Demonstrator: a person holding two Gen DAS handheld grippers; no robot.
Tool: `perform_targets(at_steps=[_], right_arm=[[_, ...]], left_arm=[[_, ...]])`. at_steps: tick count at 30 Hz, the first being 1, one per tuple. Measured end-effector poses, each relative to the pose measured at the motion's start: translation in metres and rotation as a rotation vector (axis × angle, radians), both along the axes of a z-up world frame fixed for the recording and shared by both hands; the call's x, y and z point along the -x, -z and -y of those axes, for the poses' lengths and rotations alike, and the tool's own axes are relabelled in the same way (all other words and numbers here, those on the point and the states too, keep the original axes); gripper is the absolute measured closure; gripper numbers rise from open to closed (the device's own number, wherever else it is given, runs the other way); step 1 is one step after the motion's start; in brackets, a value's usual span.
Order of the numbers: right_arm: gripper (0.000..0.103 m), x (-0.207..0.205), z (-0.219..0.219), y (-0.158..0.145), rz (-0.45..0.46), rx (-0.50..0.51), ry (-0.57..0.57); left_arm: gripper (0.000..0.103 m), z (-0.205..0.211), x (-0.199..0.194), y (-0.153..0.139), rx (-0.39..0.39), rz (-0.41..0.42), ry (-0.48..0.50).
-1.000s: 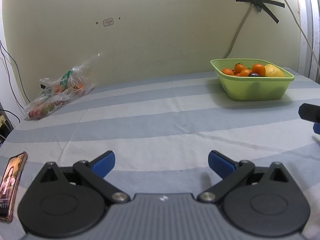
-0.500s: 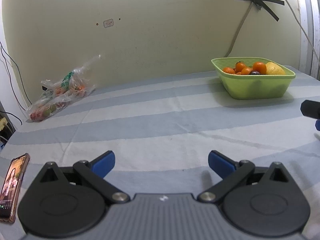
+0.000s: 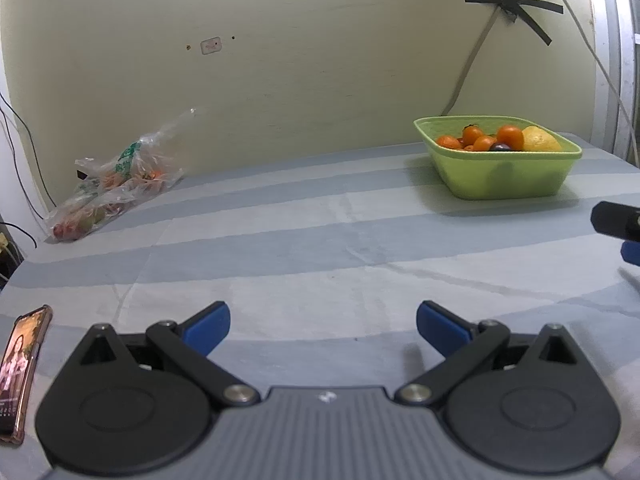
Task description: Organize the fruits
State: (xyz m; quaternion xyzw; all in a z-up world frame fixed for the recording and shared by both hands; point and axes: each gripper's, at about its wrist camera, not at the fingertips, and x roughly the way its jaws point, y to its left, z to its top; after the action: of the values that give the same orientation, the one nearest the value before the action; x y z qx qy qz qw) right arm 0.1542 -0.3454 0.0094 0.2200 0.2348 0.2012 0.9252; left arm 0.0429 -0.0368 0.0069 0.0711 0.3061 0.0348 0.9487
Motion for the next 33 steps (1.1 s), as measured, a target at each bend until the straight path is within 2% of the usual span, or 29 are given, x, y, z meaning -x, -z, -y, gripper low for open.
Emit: perform_targets(at_steps=[22,33], right_arm=[[0.026,0.0005,0.0000,-0.0001,0.000,-0.001,0.001],[0.025,0.0004,0.0006,-0.0002,0.000,-0.003,0.000]], left_arm=[[0.000,0.0013,0.0018,-0.0013,0.010,-0.002,0.012],[0.000,0.0012,-0.0009,0.0001,-0.034,0.002,-0.027]])
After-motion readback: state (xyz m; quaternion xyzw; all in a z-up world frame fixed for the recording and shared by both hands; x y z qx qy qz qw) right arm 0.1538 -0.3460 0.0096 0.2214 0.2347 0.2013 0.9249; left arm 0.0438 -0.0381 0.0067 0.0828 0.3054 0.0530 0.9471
